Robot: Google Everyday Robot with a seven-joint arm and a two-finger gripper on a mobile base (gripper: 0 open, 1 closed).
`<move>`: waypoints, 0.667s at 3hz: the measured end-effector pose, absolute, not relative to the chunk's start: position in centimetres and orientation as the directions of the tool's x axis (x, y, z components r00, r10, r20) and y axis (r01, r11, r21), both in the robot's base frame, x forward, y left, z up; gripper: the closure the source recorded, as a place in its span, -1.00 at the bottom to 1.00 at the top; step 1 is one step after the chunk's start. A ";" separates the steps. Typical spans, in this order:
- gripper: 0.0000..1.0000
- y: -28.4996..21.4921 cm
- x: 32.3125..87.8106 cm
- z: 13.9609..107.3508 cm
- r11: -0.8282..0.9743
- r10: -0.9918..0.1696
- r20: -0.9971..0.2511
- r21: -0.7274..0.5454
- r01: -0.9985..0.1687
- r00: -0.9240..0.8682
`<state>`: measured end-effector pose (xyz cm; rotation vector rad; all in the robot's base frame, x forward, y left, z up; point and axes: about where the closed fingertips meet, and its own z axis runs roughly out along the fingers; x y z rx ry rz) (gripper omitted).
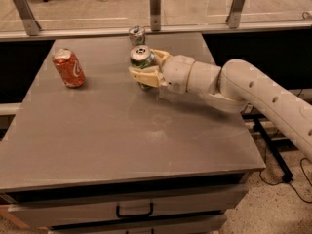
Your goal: Move green can near redbull can
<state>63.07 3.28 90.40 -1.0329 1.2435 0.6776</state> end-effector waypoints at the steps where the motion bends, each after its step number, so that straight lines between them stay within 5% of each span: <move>1: 0.63 2.6 66.1 91.0 0.452 -0.116 -0.968 -0.252 -0.856 0.223; 2: 0.19 1.9 67.5 90.8 0.498 -0.124 -0.976 -0.218 -0.839 0.180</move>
Offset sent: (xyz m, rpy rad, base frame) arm 0.0637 -0.0287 -0.0026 0.0111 0.0949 -0.1776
